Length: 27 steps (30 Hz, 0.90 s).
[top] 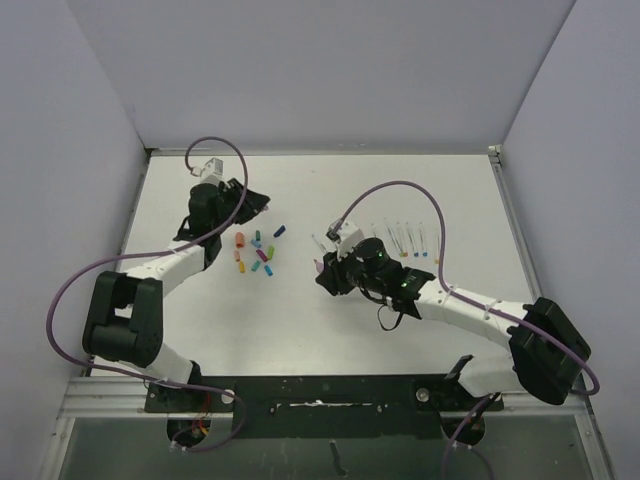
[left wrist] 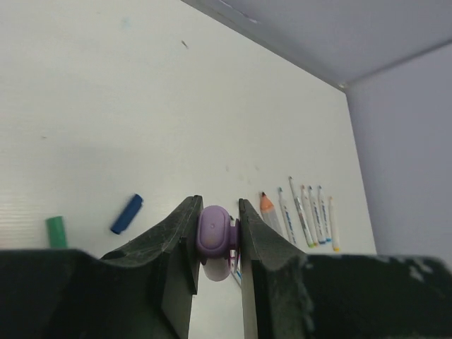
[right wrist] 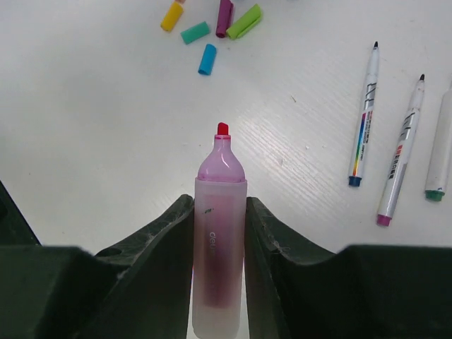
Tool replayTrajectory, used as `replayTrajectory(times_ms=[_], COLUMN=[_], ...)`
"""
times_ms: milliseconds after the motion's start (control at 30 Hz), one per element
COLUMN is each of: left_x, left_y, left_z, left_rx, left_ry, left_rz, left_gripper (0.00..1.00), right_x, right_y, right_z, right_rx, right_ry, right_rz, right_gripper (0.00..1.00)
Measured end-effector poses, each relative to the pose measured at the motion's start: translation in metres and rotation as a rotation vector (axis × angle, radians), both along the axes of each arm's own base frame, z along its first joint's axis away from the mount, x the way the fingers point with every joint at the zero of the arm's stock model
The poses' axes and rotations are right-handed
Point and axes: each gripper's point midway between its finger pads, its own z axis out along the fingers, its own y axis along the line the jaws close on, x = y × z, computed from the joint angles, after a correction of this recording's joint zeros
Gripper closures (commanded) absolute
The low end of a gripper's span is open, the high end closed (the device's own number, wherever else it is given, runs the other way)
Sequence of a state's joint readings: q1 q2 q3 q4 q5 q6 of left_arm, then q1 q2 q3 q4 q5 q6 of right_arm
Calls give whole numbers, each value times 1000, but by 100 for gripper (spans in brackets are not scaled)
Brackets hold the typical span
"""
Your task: Open the pen caps
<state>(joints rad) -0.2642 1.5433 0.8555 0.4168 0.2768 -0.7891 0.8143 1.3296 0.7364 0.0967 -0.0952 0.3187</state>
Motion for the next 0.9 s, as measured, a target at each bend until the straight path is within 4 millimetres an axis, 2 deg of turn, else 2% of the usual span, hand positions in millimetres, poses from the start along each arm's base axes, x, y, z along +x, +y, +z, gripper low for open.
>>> replayTrajectory(times_ms=[33, 100, 267, 467, 767, 900], left_x=[10, 17, 14, 6, 10, 18], left_y=[20, 33, 33, 39, 44, 45], left_z=[-2, -5, -13, -39, -78, -93], left_rx=[20, 39, 76, 156, 277, 318], left_ry=[-4, -6, 11, 106, 227, 266], left_rz=[68, 118, 116, 108, 79, 71], left_gripper=[100, 100, 100, 100, 100, 100], right_x=[-3, -5, -4, 16, 42, 50], right_y=[0, -2, -5, 5, 15, 20], right_z=[-1, -5, -11, -29, -50, -56], right_rx=[-5, -18, -47, -128, -223, -248], right_ry=[7, 19, 30, 40, 34, 28], right_rz=[7, 8, 0, -20, -37, -37], right_gripper=[100, 100, 100, 100, 100, 100])
